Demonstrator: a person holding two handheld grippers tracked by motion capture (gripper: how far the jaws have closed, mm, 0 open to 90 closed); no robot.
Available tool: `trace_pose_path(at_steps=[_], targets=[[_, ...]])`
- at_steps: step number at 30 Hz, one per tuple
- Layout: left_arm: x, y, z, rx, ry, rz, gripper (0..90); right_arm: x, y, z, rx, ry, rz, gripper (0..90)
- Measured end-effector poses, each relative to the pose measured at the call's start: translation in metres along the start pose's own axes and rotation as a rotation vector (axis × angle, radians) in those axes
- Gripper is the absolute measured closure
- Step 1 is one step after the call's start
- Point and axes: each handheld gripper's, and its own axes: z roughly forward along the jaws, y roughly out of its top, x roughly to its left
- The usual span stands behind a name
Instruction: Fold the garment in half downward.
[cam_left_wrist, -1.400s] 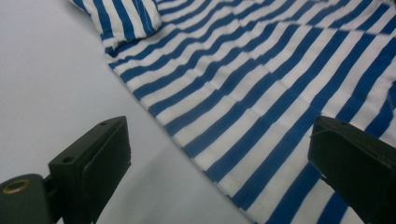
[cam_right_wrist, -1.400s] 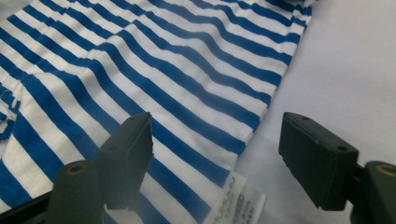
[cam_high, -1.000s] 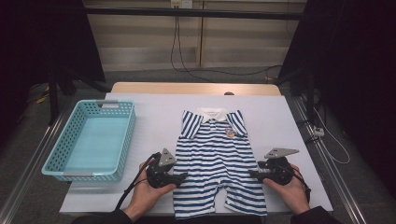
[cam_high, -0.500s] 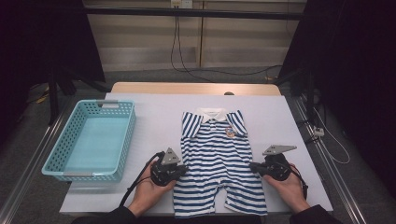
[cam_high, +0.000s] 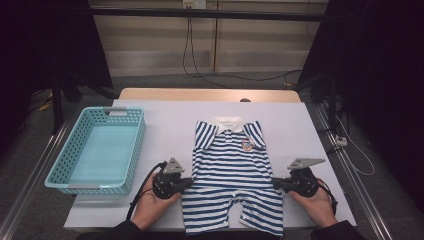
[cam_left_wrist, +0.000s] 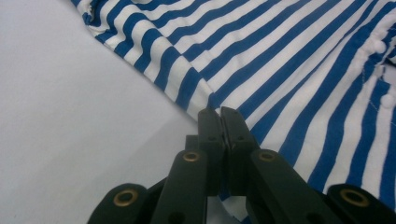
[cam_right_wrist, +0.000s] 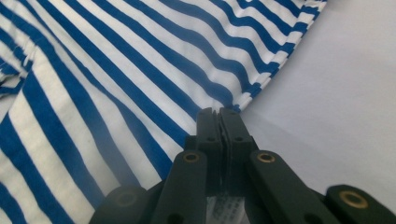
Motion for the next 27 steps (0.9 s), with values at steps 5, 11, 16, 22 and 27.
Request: trace_pose_path(at_steps=[5,11,16,22,27], targets=[[-0.005,-0.001,-0.003,0.006,-0.015,0.013,87.9,0.004,-0.002,-0.002,0.005,0.008,-0.031,88.6],[-0.01,-0.005,-0.007,0.041,-0.024,0.034,87.9,0.011,-0.007,-0.007,0.001,0.009,-0.073,88.6],[-0.013,-0.007,-0.01,0.055,-0.021,0.024,87.9,0.017,-0.009,-0.01,0.004,0.009,-0.098,88.7],[-0.017,-0.014,-0.017,0.051,-0.037,0.015,87.8,0.024,-0.012,-0.013,0.004,0.011,-0.123,88.4],[-0.015,-0.016,-0.017,0.036,-0.034,0.014,83.1,0.026,-0.013,-0.013,0.007,0.008,-0.128,84.2]])
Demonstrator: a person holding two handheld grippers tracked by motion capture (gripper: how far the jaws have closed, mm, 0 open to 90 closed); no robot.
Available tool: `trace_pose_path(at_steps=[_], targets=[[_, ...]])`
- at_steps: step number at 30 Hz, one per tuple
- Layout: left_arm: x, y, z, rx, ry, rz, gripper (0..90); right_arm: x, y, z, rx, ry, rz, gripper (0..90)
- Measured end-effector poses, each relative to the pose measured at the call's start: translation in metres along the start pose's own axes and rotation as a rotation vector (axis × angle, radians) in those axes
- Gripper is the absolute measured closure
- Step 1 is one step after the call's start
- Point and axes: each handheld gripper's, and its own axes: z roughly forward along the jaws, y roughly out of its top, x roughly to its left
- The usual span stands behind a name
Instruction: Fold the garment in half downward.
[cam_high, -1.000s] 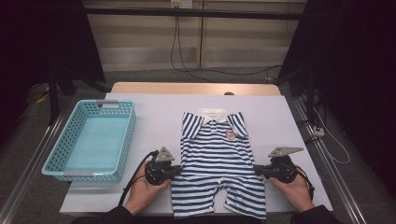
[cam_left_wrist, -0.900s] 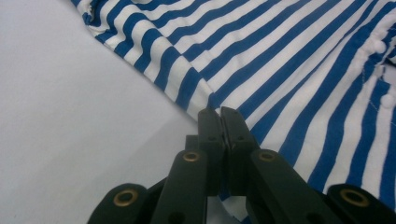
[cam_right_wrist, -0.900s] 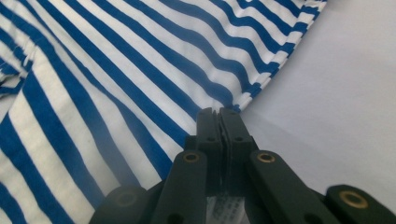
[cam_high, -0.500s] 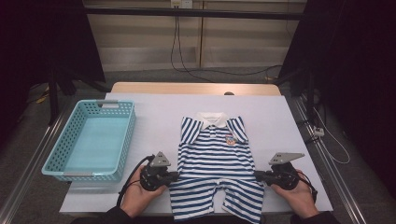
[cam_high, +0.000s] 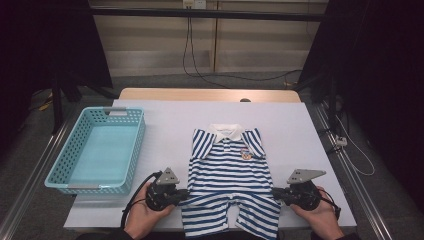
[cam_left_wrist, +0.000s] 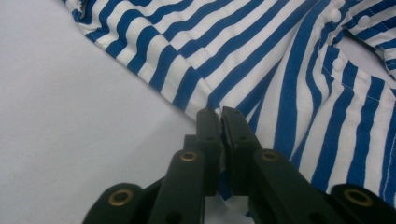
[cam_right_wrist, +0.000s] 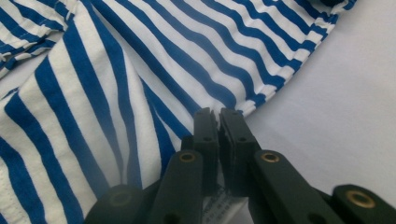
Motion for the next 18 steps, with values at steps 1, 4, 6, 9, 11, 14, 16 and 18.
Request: trace_pose_path(at_steps=[1,4,6,9,11,14,16,18], targets=[[0.0,0.0,0.001,-0.004,-0.001,0.0,78.9,0.0,0.0,0.001,0.0,0.003,0.0,82.2],[0.001,0.001,-0.001,-0.027,-0.021,-0.006,72.2,-0.001,-0.001,0.001,-0.003,0.01,0.006,72.6],[0.001,0.003,-0.002,-0.055,-0.016,-0.005,64.2,-0.003,0.0,0.0,-0.017,0.016,0.011,67.6],[0.003,0.006,-0.002,-0.075,0.003,-0.02,54.8,-0.005,0.001,0.0,-0.052,0.01,0.038,55.9],[0.004,0.008,-0.001,-0.092,0.006,-0.025,49.2,-0.007,0.001,-0.001,-0.079,0.009,0.059,48.4],[0.006,0.011,0.0,-0.113,0.032,-0.033,40.3,-0.009,0.003,-0.001,-0.112,0.003,0.082,36.4],[0.007,0.013,0.0,-0.127,0.04,-0.04,32.5,-0.011,0.004,-0.001,-0.128,-0.007,0.089,30.7],[0.009,0.014,0.0,-0.138,0.052,-0.038,28.9,-0.013,0.006,0.0,-0.146,-0.007,0.099,27.4]])
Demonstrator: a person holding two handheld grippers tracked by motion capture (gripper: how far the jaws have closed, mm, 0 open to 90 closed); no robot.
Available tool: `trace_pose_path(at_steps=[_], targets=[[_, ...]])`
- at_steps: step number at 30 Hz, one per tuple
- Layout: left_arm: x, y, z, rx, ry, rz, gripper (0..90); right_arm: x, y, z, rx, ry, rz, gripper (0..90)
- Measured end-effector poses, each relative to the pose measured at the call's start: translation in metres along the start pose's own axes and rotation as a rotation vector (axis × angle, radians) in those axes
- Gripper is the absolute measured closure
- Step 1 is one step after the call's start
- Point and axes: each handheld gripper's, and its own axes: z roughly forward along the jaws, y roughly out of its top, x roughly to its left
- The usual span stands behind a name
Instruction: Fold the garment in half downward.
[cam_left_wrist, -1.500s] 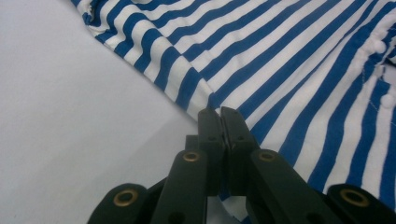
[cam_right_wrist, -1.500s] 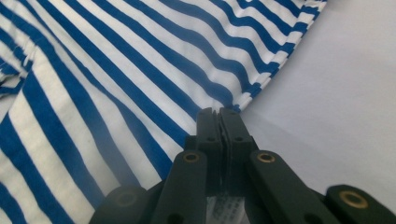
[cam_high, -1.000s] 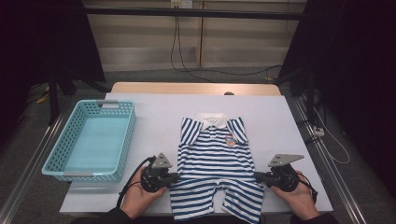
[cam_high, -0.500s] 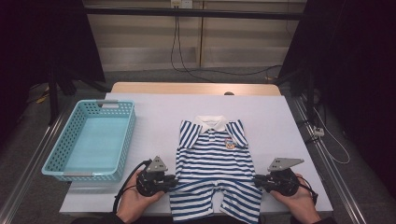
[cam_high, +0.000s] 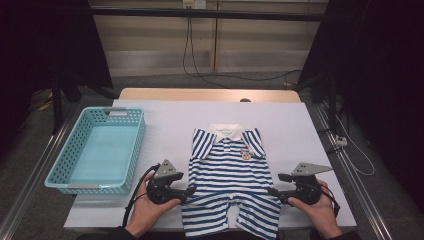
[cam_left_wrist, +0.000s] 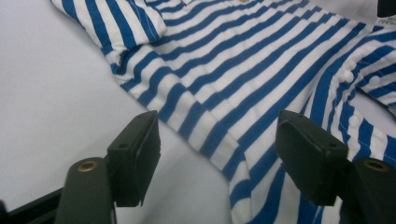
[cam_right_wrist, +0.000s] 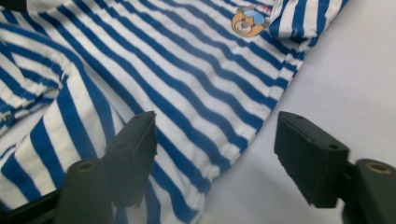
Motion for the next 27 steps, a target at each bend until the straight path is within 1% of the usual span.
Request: trace_pose_path(at_steps=[2,4,5,6,8,9,11,12,13,15,17,18,19,20,21,22,24,26,27], targets=[[0.001,0.0,0.001,-0.004,0.012,-0.007,24.1,-0.002,0.003,0.002,-0.021,-0.002,0.003,22.0],[0.001,0.001,0.001,-0.009,0.033,0.005,21.9,-0.004,0.006,0.004,-0.035,-0.016,0.02,16.3],[0.001,0.002,0.0,-0.016,0.043,0.014,19.9,-0.006,0.007,0.004,-0.038,-0.02,0.02,13.9],[0.002,0.002,0.0,-0.03,0.044,0.008,17.8,-0.006,0.008,0.005,-0.043,-0.027,0.023,12.1],[0.004,0.005,0.001,-0.055,0.035,-0.002,15.4,-0.008,0.01,0.005,-0.058,-0.038,0.029,11.5],[0.005,0.006,0.002,-0.063,0.037,-0.008,14.2,-0.008,0.011,0.005,-0.069,-0.037,0.034,11.5],[0.006,0.008,0.003,-0.069,0.069,0.014,11.7,-0.009,0.014,0.006,-0.086,-0.042,0.029,11.5],[0.006,0.01,0.004,-0.077,0.072,0.018,11.9,-0.01,0.016,0.007,-0.088,-0.038,0.027,11.5],[0.008,0.012,0.005,-0.083,0.066,0.01,11.8,-0.01,0.017,0.008,-0.089,-0.039,0.029,11.3],[0.01,0.016,0.008,-0.102,0.055,-0.015,11.6,-0.011,0.02,0.01,-0.09,-0.057,0.027,10.0],[0.014,0.021,0.011,-0.12,0.048,-0.028,13.4,-0.012,0.024,0.013,-0.097,-0.066,0.026,9.8],[0.015,0.024,0.013,-0.119,0.042,-0.041,15.1,-0.013,0.026,0.014,-0.1,-0.065,0.023,9.8],[0.018,0.028,0.015,-0.114,0.041,-0.044,15.4,-0.014,0.028,0.016,-0.107,-0.062,0.028,9.4],[0.018,0.031,0.018,-0.115,0.051,-0.048,15.2,-0.016,0.03,0.018,-0.115,-0.052,0.039,9.4],[0.019,0.035,0.019,-0.132,0.065,-0.04,15.0,-0.018,0.032,0.02,-0.12,-0.046,0.053,9.4],[0.019,0.039,0.021,-0.147,0.069,-0.028,15.0,-0.02,0.033,0.023,-0.121,-0.047,0.059,8.9],[0.019,0.047,0.025,-0.156,0.059,-0.034,13.9,-0.023,0.037,0.026,-0.118,-0.056,0.059,7.8],[0.021,0.054,0.027,-0.163,0.062,-0.028,12.9,-0.026,0.04,0.027,-0.125,-0.06,0.062,7.6],[0.022,0.057,0.028,-0.168,0.056,-0.038,12.8,-0.028,0.042,0.027,-0.132,-0.063,0.062,7.1]])
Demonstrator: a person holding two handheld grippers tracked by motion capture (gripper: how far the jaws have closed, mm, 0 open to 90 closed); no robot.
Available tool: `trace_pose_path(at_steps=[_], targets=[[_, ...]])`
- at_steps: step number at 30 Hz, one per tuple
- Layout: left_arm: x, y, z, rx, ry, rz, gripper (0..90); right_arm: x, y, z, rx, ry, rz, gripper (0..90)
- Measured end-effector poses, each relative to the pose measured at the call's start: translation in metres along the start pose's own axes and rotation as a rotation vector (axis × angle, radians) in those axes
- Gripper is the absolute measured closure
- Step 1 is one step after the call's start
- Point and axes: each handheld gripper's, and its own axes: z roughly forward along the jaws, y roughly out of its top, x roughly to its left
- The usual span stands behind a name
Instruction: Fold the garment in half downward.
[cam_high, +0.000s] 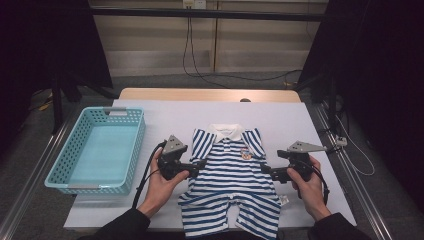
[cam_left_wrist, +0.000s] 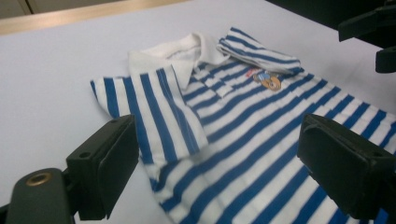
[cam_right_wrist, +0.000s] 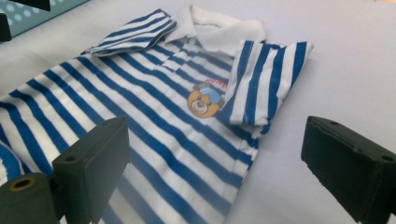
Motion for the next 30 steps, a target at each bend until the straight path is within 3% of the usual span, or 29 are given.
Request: trace_pose_path(at_steps=[3,5,11,15,18,20,23,25,28,30], targets=[[0.002,0.007,0.003,0.003,0.02,-0.001,10.2,-0.004,0.006,0.002,0.006,-0.025,0.003,7.6],[0.004,0.011,0.005,-0.001,0.041,0.012,7.8,-0.006,0.01,0.004,0.006,-0.014,0.014,7.5],[0.014,0.022,0.015,-0.011,0.029,-0.014,5.4,-0.011,0.023,0.01,0.003,-0.023,0.019,7.7],[0.016,0.029,0.024,-0.03,0.022,0.001,6.5,-0.015,0.033,0.016,0.013,-0.029,0.008,9.3],[0.02,0.033,0.03,-0.044,0.042,0.0,7.3,-0.021,0.04,0.021,0.013,-0.025,0.017,9.3],[0.026,0.035,0.036,-0.022,0.043,0.005,6.5,-0.025,0.043,0.026,0.025,-0.029,0.011,9.4],[0.034,0.036,0.044,-0.007,0.076,0.008,6.0,-0.029,0.046,0.034,0.036,-0.048,0.012,11.0],[0.04,0.036,0.048,-0.005,0.072,-0.02,5.1,-0.033,0.045,0.039,0.042,-0.063,0.013,10.3],[0.046,0.036,0.054,0.004,0.088,-0.027,4.9,-0.04,0.045,0.045,0.048,-0.056,0.017,11.4],[0.05,0.036,0.056,0.002,0.057,-0.03,3.8,-0.044,0.047,0.049,0.063,-0.048,0.012,11.4]])
